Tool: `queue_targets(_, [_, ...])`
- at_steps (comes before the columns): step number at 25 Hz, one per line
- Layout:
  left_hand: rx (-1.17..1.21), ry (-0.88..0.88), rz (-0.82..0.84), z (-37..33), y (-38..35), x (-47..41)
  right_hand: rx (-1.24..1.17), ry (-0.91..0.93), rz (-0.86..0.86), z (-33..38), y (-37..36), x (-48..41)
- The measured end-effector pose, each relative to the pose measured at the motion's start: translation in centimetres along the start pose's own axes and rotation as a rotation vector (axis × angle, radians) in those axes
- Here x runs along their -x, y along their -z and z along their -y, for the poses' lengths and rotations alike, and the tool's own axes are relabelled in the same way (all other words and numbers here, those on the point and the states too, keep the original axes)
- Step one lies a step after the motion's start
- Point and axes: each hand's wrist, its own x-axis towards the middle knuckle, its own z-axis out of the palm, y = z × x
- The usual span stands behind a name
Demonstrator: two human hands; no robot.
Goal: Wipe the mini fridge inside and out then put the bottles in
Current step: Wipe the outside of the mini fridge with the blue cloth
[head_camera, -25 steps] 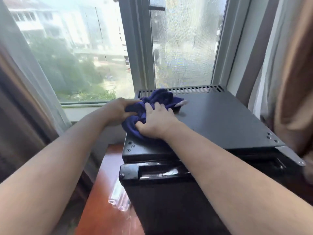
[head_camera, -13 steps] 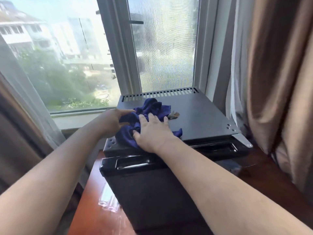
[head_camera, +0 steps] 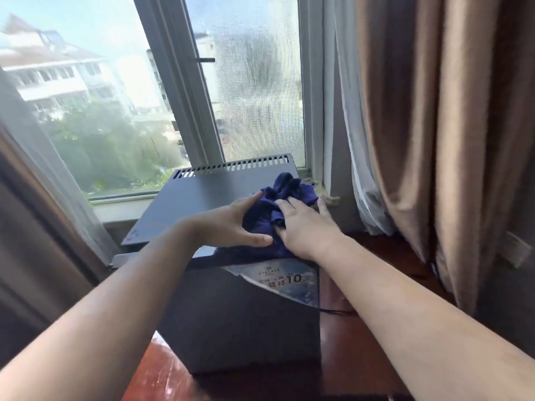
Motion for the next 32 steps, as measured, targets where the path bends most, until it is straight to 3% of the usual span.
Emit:
queue_targets(2, [-0.144, -0.010, -0.075, -2.2, -0.9, -0.7, -0.093, -0.002, -0.067, -1.5, 0.0, 1.1])
queue_targets(6, [-0.150, -0.026, -0.165, -3.5, -1.3, -2.4, -0.374, 0.008, -0.123, -3.7, 0.0, 1.0])
queue_targets(10, [-0.148, -0.039, -0.166, -3.2, -0.4, -5.6, -0.762, -0.024, -0.134, -6.9, -0.7, -1.1])
queue_targets(16, [-0.170, -0.079, -0.091, -2.6, 2.2, -13.3, -1.064, -0.142, -0.230, -9.6, -3.2, -6.3])
queue_targets(22, [-0.233, -0.078, -0.033, -1.6, 5.0, -20.8, -1.267, -0.210, -0.289, -11.0, -5.2, -12.2])
queue_targets(32, [-0.308, 0.092, -0.066, 0.5, 9.0, -31.3, -1.322, -0.165, -0.224, -14.5, -6.5, -24.9])
